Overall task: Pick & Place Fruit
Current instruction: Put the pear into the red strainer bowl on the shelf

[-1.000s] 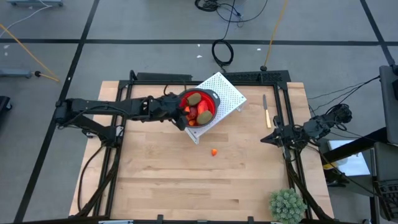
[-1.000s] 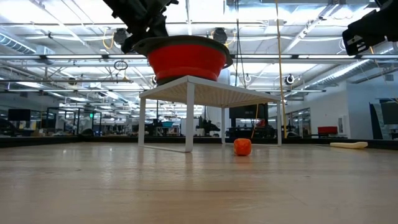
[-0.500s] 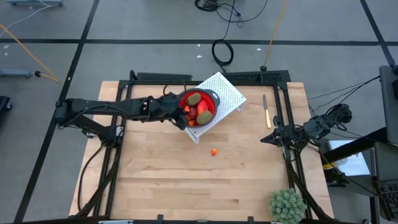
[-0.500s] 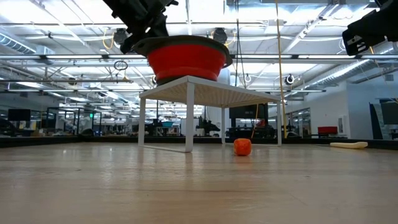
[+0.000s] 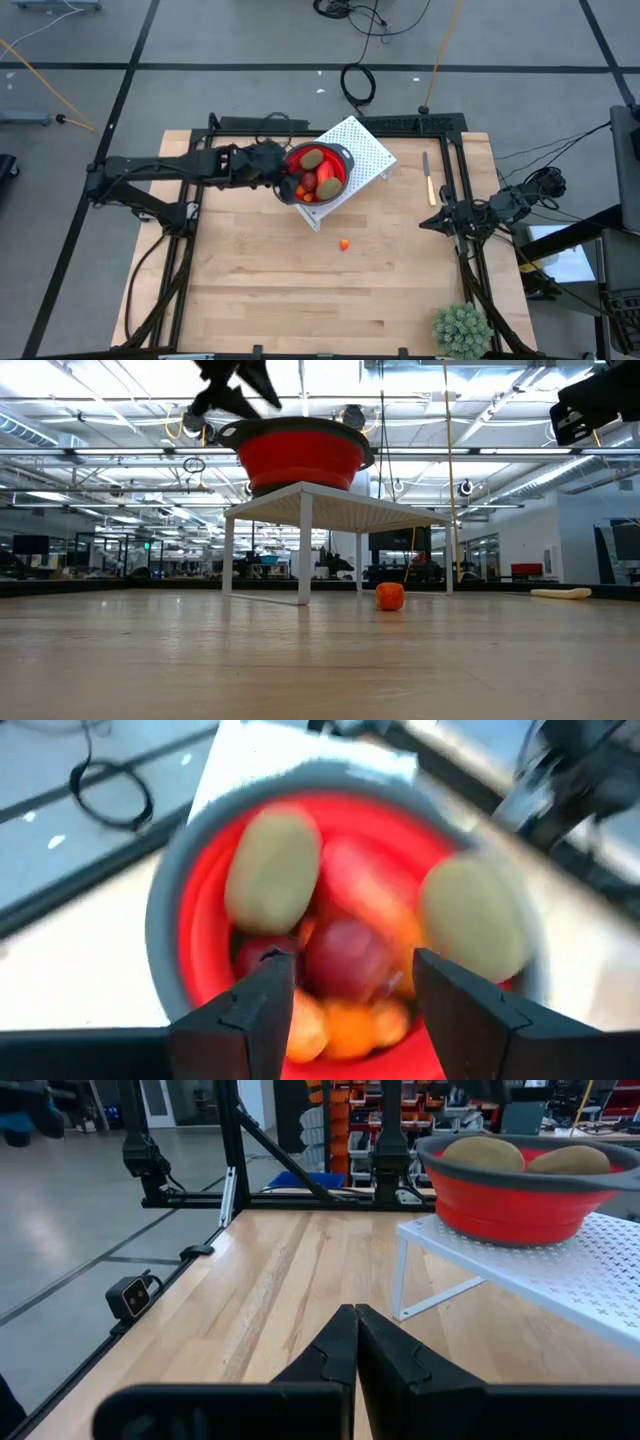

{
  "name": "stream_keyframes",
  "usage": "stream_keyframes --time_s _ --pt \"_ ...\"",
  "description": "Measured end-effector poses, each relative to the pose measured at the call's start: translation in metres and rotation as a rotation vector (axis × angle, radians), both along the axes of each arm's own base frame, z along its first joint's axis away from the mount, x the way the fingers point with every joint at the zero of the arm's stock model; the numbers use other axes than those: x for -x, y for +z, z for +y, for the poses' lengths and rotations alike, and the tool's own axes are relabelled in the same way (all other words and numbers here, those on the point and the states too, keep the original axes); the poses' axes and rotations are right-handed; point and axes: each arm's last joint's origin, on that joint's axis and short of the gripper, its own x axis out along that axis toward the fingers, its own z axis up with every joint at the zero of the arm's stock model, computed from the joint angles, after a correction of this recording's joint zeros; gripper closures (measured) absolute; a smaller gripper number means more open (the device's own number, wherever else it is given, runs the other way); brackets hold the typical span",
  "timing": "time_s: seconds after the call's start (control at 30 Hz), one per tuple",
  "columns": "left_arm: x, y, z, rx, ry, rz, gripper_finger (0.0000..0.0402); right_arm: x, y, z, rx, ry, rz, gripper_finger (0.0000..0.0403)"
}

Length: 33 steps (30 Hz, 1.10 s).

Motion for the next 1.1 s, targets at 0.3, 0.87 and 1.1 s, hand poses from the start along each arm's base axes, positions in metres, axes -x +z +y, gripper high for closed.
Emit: stream_keyframes --time_s 0.3,0.87,1.1 --pt "0.001 0.056 -0.023 0.015 -0.066 -0.181 0.0237 -0.002 0.004 0.003 -0.012 0.048 -0.031 0.0403" --pt "0.01 0.064 -0.103 -0.058 -0.193 -0.239 0.0391 -0.043 -0.007 0.031 0.142 0.257 0.123 0.0403" --pt "0.012 0.046 -0.118 -0.041 -0.185 -0.221 0.0396 -0.059 -0.013 0.04 0.213 0.273 0.135 0.0403"
